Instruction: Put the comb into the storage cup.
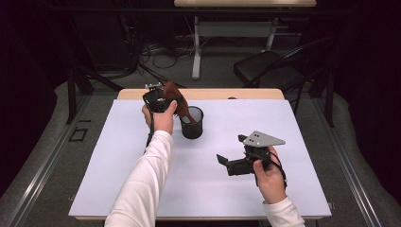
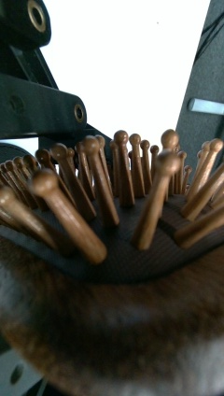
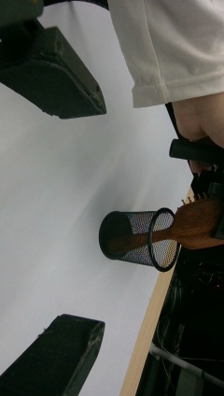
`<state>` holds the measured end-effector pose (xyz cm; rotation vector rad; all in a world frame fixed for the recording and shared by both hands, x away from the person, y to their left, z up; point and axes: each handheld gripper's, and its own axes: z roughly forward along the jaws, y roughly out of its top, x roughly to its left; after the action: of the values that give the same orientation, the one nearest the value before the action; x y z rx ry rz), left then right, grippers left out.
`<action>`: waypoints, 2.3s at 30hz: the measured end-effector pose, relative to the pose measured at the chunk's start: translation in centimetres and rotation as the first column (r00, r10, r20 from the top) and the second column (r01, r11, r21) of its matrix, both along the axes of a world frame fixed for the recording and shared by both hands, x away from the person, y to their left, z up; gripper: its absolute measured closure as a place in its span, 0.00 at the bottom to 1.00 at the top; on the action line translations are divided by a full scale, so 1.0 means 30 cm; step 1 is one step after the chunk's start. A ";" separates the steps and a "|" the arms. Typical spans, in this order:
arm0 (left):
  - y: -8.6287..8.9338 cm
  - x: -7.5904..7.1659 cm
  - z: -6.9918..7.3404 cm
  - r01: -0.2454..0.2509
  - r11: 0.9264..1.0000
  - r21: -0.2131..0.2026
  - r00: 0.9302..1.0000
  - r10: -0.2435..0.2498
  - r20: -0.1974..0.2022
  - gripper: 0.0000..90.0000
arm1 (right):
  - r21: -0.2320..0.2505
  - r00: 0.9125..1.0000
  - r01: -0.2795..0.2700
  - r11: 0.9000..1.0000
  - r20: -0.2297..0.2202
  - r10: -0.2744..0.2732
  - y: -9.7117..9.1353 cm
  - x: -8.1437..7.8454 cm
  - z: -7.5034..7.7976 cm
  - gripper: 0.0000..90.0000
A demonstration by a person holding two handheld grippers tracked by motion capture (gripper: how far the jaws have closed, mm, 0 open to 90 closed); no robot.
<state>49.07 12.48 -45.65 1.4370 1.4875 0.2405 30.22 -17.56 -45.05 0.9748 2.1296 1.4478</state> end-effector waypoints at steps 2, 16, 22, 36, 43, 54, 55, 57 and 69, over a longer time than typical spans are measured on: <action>0.006 -0.001 -0.002 0.003 1.000 -0.002 1.000 -0.003 -0.003 0.53 | -0.001 1.000 -0.001 1.000 0.000 0.001 0.001 0.000 -0.001 0.00; 0.037 -0.008 -0.028 -0.004 0.999 -0.035 1.000 0.005 0.007 0.52 | -0.005 1.000 -0.005 1.000 -0.003 0.005 0.006 0.000 -0.004 0.00; 0.046 -0.011 -0.039 -0.011 0.999 -0.043 1.000 0.012 0.014 0.52 | -0.007 1.000 -0.005 1.000 -0.003 0.005 0.006 0.001 -0.005 0.00; 0.059 -0.016 -0.052 -0.005 0.998 -0.055 1.000 0.007 0.031 0.51 | -0.008 1.000 -0.005 1.000 -0.003 0.005 0.006 0.001 -0.006 0.00; 0.059 -0.016 -0.052 -0.004 0.998 -0.055 0.999 0.006 0.031 0.51 | -0.009 1.000 -0.005 1.000 -0.003 0.005 0.007 0.001 -0.006 0.00; 0.058 -0.017 -0.051 -0.011 0.999 -0.051 0.999 0.013 0.030 0.50 | -0.007 1.000 -0.005 1.000 -0.002 0.005 0.006 0.001 -0.006 0.00; 0.059 -0.017 -0.051 -0.012 0.999 -0.051 0.999 0.013 0.029 0.50 | -0.007 1.000 -0.005 1.000 -0.002 0.005 0.006 0.001 -0.006 0.00; 0.059 -0.018 -0.051 -0.012 0.999 -0.051 1.000 0.014 0.028 0.50 | -0.008 1.000 -0.006 1.000 -0.003 0.006 0.007 0.001 -0.006 0.00; 0.061 -0.017 -0.051 -0.014 0.999 -0.048 0.999 0.015 0.028 0.49 | -0.008 1.000 -0.005 1.000 -0.006 0.005 0.007 0.002 -0.007 0.00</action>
<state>48.58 14.32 -47.19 1.3799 1.4715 0.2325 30.28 -17.35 -45.27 0.9722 2.1423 1.4392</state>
